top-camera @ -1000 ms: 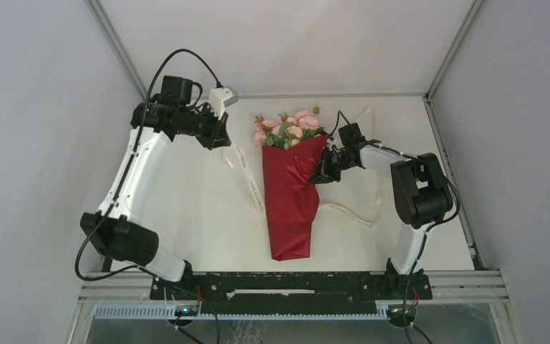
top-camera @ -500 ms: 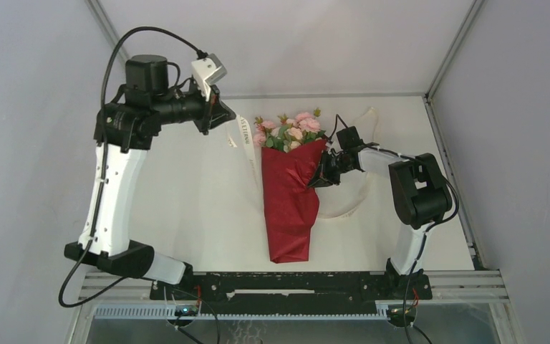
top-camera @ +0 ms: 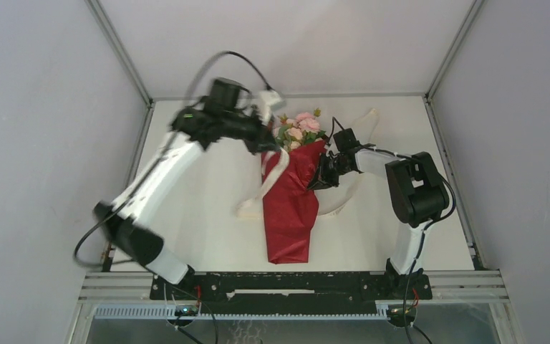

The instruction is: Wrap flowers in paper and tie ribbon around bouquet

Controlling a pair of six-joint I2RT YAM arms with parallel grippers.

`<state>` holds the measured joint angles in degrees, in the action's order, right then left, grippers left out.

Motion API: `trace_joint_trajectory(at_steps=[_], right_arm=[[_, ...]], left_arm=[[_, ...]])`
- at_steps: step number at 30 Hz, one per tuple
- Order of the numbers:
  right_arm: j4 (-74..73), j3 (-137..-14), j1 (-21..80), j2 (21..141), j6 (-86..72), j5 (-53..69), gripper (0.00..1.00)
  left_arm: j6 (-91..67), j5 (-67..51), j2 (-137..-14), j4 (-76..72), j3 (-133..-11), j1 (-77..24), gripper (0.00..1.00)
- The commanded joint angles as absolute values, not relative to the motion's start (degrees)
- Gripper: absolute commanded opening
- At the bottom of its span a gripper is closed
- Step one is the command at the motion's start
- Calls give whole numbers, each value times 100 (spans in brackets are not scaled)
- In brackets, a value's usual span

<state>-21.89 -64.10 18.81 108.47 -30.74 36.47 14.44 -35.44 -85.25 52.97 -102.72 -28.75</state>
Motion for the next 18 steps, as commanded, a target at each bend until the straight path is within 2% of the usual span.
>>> trace_joint_trajectory(at_steps=[1, 8, 14, 18], right_arm=[[-2190, -6424, 1955, 10802, -3011, 3354, 8], [-2372, -6424, 1938, 10590, -3011, 3058, 26], [-2669, -6419, 1540, 9918, -3026, 2256, 45], [-2899, -6433, 912, 9522, -2929, 1417, 63]], left_arm=[[1173, -3294, -9883, 4529, -9482, -3822, 0], [721, -3117, -11860, 3958, -9770, -4065, 0], [665, -2829, -12448, 3887, -9701, -4066, 0], [696, -2929, -12658, 3888, -9600, -4066, 0]])
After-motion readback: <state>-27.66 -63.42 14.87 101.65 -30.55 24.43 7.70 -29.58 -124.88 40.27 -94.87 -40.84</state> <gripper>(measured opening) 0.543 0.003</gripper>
